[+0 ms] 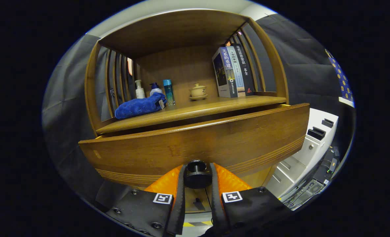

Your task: Pull open the drawer, take out the items inside it, and place them on the countertop above the cabinet.

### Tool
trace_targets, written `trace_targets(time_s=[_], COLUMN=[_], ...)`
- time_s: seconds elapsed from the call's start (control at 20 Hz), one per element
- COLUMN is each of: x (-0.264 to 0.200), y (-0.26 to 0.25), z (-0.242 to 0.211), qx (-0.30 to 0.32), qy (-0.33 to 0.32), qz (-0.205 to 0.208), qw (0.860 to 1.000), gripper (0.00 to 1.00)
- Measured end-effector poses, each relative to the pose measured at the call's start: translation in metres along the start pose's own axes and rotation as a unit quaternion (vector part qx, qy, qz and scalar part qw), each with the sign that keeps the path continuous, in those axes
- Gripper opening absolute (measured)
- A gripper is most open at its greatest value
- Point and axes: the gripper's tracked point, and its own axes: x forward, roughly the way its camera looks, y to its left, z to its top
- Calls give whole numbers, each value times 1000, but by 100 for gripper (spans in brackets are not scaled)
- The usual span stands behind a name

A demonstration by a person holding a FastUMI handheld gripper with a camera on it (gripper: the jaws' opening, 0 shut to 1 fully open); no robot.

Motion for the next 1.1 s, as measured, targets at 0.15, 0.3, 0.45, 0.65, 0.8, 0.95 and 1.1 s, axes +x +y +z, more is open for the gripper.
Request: trace_targets(time_s=[0.15, 0.3, 0.45, 0.65, 0.8, 0.95, 1.1], x=[-27, -54, -76, -82, -83, -87, -100], y=[-1, -5, -5, -9, -7, -5, -6], z=[-7, -23, -29, -32, -34, -14, 13], qx=[-4, 1, -4, -6, 1, 11, 24], qy=[11, 32, 37, 43, 59, 56, 55], qz=[-3, -10, -15, -19, -18, -17, -14], qw=[1000, 999, 999, 999, 998, 998, 998], gripper=[42, 42, 41, 42, 50, 71, 89])
